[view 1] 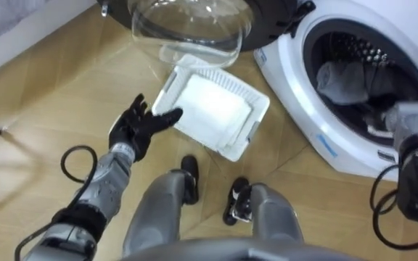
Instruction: Put towel into washing machine
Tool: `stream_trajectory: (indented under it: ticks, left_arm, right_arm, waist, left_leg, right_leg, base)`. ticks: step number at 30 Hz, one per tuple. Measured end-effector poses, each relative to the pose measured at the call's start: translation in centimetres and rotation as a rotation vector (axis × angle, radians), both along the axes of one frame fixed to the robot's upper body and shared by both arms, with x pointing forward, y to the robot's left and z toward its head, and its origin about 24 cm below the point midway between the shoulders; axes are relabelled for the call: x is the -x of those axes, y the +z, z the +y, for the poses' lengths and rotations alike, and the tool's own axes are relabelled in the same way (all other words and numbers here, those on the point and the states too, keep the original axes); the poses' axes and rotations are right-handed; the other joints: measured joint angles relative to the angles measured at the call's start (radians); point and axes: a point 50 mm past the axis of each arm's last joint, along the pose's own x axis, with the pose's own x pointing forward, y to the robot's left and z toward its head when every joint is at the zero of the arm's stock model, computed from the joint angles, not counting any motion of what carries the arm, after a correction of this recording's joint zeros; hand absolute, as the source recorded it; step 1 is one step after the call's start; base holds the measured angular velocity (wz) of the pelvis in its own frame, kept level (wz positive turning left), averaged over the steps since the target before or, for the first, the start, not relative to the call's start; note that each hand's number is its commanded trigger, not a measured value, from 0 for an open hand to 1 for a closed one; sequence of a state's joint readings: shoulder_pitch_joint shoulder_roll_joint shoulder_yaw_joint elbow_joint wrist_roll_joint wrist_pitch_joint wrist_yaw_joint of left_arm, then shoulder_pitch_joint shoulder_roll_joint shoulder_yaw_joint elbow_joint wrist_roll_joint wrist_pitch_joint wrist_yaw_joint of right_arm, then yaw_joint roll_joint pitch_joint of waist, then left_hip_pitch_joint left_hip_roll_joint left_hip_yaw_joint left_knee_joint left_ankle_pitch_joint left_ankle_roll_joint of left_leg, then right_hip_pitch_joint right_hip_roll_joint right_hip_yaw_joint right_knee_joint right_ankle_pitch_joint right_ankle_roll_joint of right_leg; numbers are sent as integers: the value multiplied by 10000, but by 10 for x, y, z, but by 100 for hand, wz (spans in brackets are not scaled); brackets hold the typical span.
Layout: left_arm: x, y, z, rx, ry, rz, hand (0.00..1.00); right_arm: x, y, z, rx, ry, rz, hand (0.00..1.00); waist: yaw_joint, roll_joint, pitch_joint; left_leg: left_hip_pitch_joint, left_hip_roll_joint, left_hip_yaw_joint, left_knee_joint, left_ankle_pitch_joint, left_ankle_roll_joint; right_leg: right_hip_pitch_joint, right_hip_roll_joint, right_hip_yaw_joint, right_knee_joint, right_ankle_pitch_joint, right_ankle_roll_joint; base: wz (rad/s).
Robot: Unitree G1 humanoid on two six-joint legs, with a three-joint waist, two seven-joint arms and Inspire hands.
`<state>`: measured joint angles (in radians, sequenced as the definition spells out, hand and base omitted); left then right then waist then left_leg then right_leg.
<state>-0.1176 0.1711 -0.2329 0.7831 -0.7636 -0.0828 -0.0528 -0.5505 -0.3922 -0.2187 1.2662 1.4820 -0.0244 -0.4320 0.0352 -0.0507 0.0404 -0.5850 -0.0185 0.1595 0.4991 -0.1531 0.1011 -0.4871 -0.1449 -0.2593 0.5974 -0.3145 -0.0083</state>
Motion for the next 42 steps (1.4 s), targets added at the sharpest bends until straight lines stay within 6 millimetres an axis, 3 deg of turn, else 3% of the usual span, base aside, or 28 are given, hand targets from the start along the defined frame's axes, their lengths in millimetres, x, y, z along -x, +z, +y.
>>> stream_trajectory:
  ticks: [7, 10, 14, 18, 22, 27, 30, 34, 35, 37, 42]
  left_arm:
    - [11, -8, 13, -814, -132, 418, 0]
    - [26, -15, 20, -1421, -352, 861, 0]
    - [54, -26, 37, -2909, -832, 1665, 0]
    - [91, -36, 52, -4275, -1272, 2681, 0]
    - [116, -42, 61, -4326, -746, 3365, 0]
    - [142, -52, 67, -4530, -367, 4381, 0]
    - [163, -60, 70, -4569, -9, 5340, 0]
    - [183, -67, 68, -4446, 529, 6216, 0]
    - [190, -68, 67, -4412, 629, 6520, 0]
    - [200, -70, 67, -4268, 985, 6890, 0]
    - [217, -74, 63, -4149, 1243, 7669, 0]
  right_arm:
    - [32, -24, -4, 417, 327, 438, 0]
    - [48, -36, -3, 495, 501, 579, 0]
    - [81, -56, -1, 620, 846, 1029, 0]
    - [123, -76, 2, 1190, 2055, 1841, 0]
    - [155, -92, 15, 1506, 3141, 2558, 0]
    - [197, -109, 33, 1535, 5002, 3557, 0]
    - [218, -118, 47, 1527, 6604, 4364, 0]
    - [230, -122, 54, 1534, 8019, 5069, 0]
    - [233, -124, 56, 1501, 8366, 5249, 0]
    - [238, -126, 60, 1358, 8899, 5533, 0]
    - [242, -130, 72, 1169, 10267, 5993, 0]
  waist:
    - [14, 149, -94]
    - [44, 207, -130]
    - [-12, 213, -174]
    - [-25, 95, -315]
    - [-97, -51, -436]
    - [-85, -9, -397]
    - [-150, 183, -359]
    - [-195, 323, -368]
    - [-195, 372, -330]
    - [-239, 421, -355]
    - [-284, 386, -347]
  left_leg:
    - [995, 46, 21, -608, 12, -33]
    - [1589, 33, 91, -928, -1, -56]
    - [2483, 21, 55, -1388, -37, -137]
    - [3343, -106, 59, -1988, 6, -202]
    - [3952, -117, 52, -2280, -35, -274]
    - [4751, -126, 61, -2581, -136, -399]
    - [5139, -104, 33, -2670, -217, -469]
    - [5322, -97, 50, -2721, -219, -477]
    - [5465, -104, 51, -2759, -221, -482]
    - [5629, -115, 48, -2783, -250, -502]
    - [5803, -100, 36, -2762, -279, -537]
  right_leg:
    - [1122, 256, 61, -979, 270, 79]
    - [1699, 312, 113, -1359, 371, 119]
    - [2686, 452, 80, -2158, 509, 157]
    - [3479, 467, 82, -2777, 548, 223]
    - [4256, 576, 72, -3367, 669, 257]
    - [5091, 654, 73, -3804, 741, 240]
    - [5487, 714, 103, -3952, 741, 240]
    - [5630, 722, 88, -3960, 741, 240]
    - [5767, 721, 92, -3994, 741, 239]
    - [5969, 726, 90, -4121, 741, 239]
    - [6164, 755, 112, -4146, 740, 239]
  base:
    - [-4]
    - [-8]
    - [-1]
    - [0]
    - [-2]
    - [-6]
    - [-8]
    - [-1]
    - [0]
    - [0]
    - [0]
